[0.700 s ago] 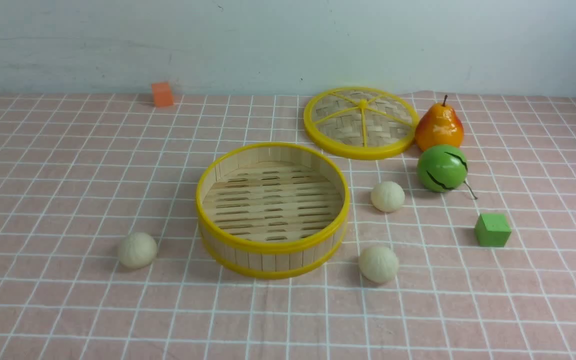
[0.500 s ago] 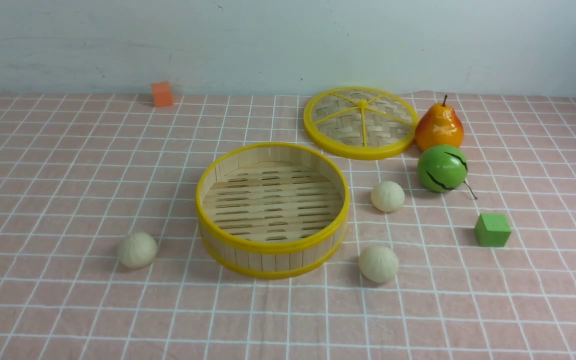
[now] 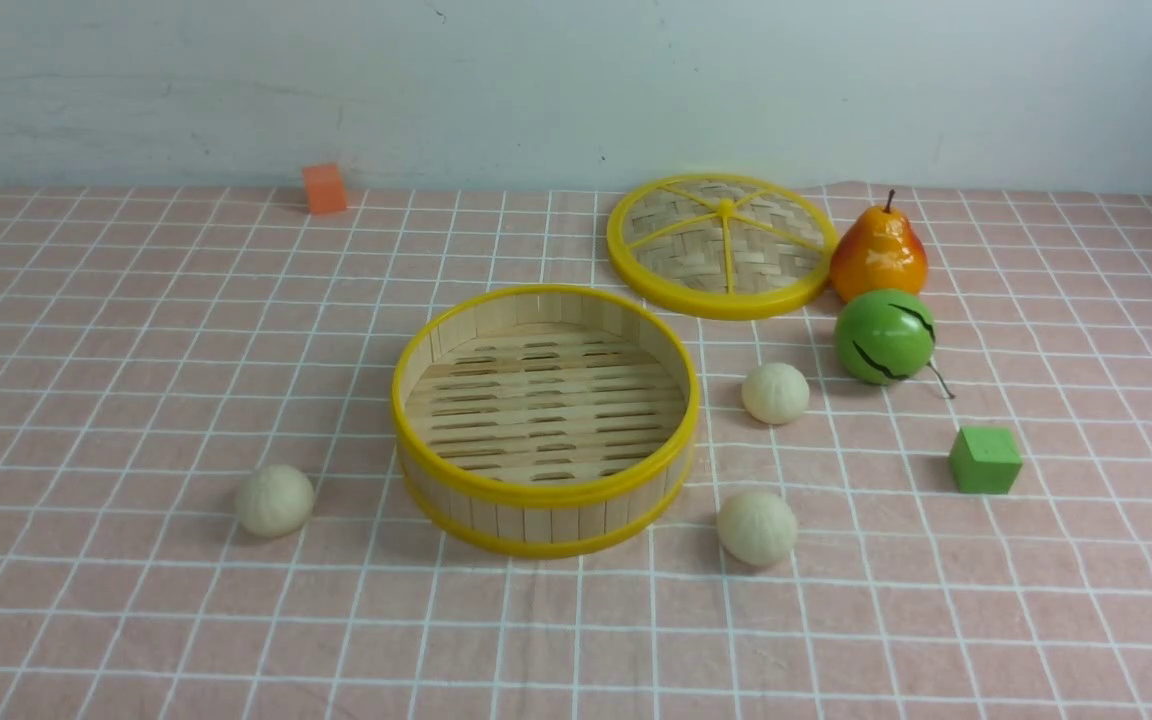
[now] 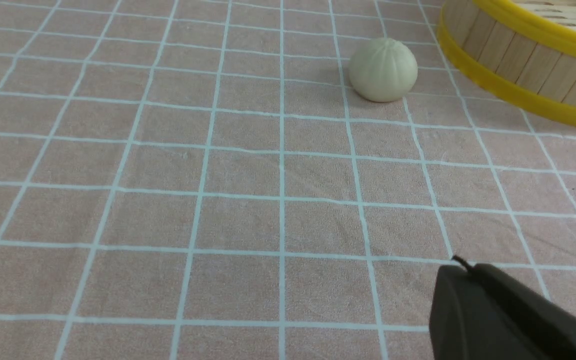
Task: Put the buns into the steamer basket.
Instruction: Use the left arm to grab a steamed stuffed bun
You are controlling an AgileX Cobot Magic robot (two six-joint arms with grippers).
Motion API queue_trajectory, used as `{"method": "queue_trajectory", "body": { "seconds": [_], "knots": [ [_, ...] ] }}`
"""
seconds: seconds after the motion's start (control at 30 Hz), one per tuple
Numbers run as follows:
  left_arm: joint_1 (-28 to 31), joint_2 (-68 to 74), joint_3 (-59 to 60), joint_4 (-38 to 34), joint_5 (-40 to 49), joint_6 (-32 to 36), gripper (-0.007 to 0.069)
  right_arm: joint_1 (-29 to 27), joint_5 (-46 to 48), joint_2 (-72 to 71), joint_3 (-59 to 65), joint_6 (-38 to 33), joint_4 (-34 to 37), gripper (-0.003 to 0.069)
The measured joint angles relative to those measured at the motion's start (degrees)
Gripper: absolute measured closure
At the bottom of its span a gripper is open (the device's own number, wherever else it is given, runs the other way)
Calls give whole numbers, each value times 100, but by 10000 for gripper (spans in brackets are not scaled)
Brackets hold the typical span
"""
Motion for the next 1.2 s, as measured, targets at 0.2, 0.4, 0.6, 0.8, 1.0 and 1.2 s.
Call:
{"method": "queue_trajectory", "body": {
  "seconds": [0.2, 0.4, 0.6, 0.8, 1.0, 1.2],
  "knots": [
    [0, 0, 0, -10, 0, 0, 638, 0, 0, 0, 0, 0, 0, 419],
    [0, 0, 0, -222, -10, 0, 638, 0, 0, 0, 0, 0, 0, 419],
    [0, 0, 0, -344, -23, 0, 638, 0, 0, 0, 0, 0, 0, 419],
    [0, 0, 12, -502, -109, 0, 638, 0, -49, 0, 0, 0, 0, 419],
    [0, 0, 18, -893, -1304, 0, 638, 0, -1033, 0, 58, 0, -18, 419],
    [0, 0, 18, -906, -2865, 119, 638, 0, -2981, 0, 58, 55, -23, 419]
  ]
}}
